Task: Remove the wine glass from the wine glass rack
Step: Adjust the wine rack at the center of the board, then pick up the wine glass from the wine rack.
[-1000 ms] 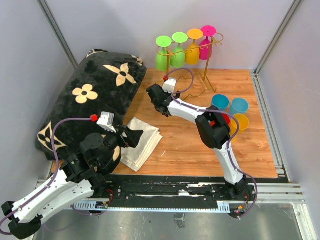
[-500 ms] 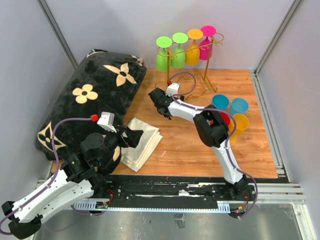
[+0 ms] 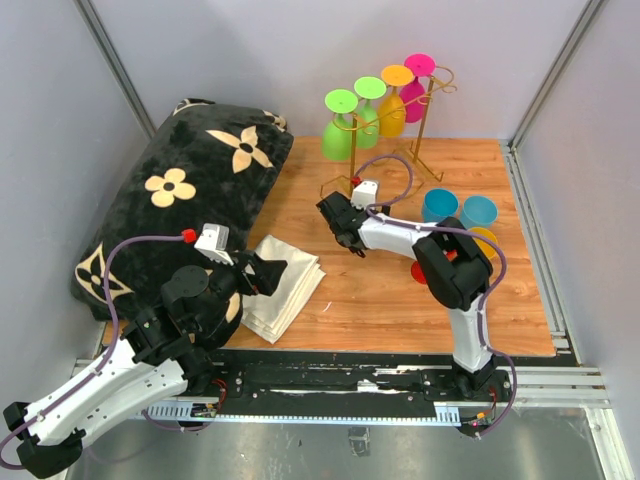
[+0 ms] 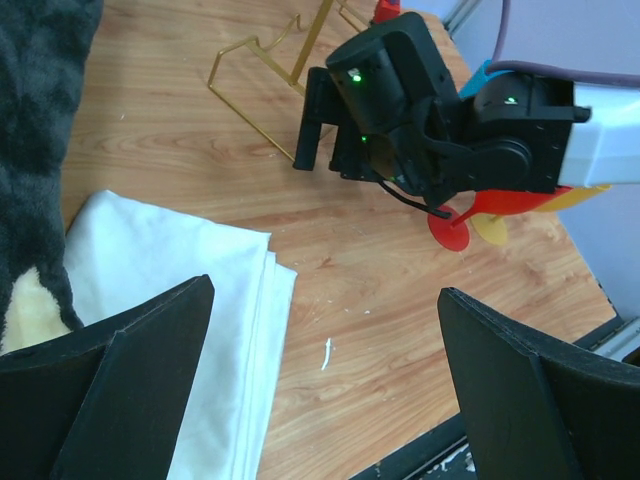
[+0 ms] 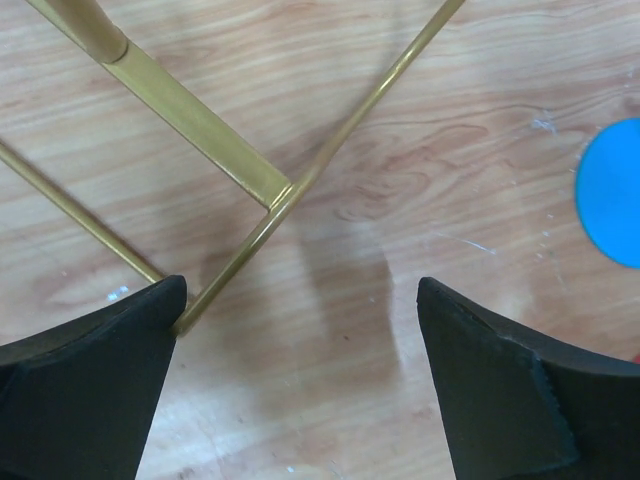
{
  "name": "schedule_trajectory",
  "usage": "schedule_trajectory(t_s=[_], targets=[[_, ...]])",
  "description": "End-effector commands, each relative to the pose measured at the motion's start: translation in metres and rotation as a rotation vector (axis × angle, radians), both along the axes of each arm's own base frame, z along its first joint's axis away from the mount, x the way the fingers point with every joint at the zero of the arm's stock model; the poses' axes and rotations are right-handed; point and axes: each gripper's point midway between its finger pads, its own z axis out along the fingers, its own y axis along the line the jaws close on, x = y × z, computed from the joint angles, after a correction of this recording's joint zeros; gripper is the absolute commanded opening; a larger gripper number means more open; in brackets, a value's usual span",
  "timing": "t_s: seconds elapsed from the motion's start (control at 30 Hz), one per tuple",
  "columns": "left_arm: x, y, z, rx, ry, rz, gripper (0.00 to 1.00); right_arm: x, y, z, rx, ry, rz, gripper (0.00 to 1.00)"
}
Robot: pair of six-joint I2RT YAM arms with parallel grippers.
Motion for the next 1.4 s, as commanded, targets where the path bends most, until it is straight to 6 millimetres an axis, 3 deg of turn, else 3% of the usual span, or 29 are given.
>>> schedule_trajectory(t_s=[0.0,0.3,0.47,0.57,0.7,0.83,0.87,0.97,1.07,1.2,1.3,1.37], targets=[[0.001,-0.002,0.013,-0.047,-0.012,0.001,1.0,-0.01,-0.017,0.018,-0.022,-0.015,0.026,0.98],[0.001,-0.012,0.009,-0.054,0.006,-0.031,1.0,-0.044,-0.045,0.002,-0.069,0.047,0.044,0.98],[0.002,-0.018,0.009,-0.059,0.01,-0.05,1.0,-0.053,-0.035,0.002,0.0,0.057,0.131,0.98],[0.003,-0.022,0.012,-0.063,0.01,-0.06,1.0,-0.056,-0.026,0.013,0.047,0.027,0.22,0.98],[0.006,-0.032,0.022,-0.087,-0.006,-0.085,1.0,-0.057,-0.002,0.049,0.154,-0.069,0.384,0.99],[0.019,-0.046,0.045,-0.101,-0.036,-0.089,1.0,-0.069,0.014,0.078,0.217,-0.105,0.539,0.98],[0.025,-0.052,0.049,-0.087,-0.043,-0.093,1.0,-0.073,0.016,0.086,0.235,-0.12,0.564,0.99],[0.042,-0.075,0.087,-0.067,-0.097,-0.144,1.0,-0.093,0.021,0.106,0.315,-0.178,0.655,0.98],[0.061,-0.098,0.12,-0.086,-0.112,-0.249,1.0,-0.113,0.023,0.148,0.406,-0.29,0.741,0.99],[0.108,-0.097,0.153,-0.175,-0.124,-0.248,1.0,-0.139,0.01,0.176,0.45,-0.359,0.784,0.98],[0.152,-0.088,0.165,-0.239,-0.129,-0.215,1.0,-0.163,0.001,0.193,0.472,-0.394,0.848,0.99],[0.179,-0.097,0.16,-0.253,-0.092,-0.233,1.0,-0.18,-0.003,0.206,0.481,-0.422,0.906,0.98]])
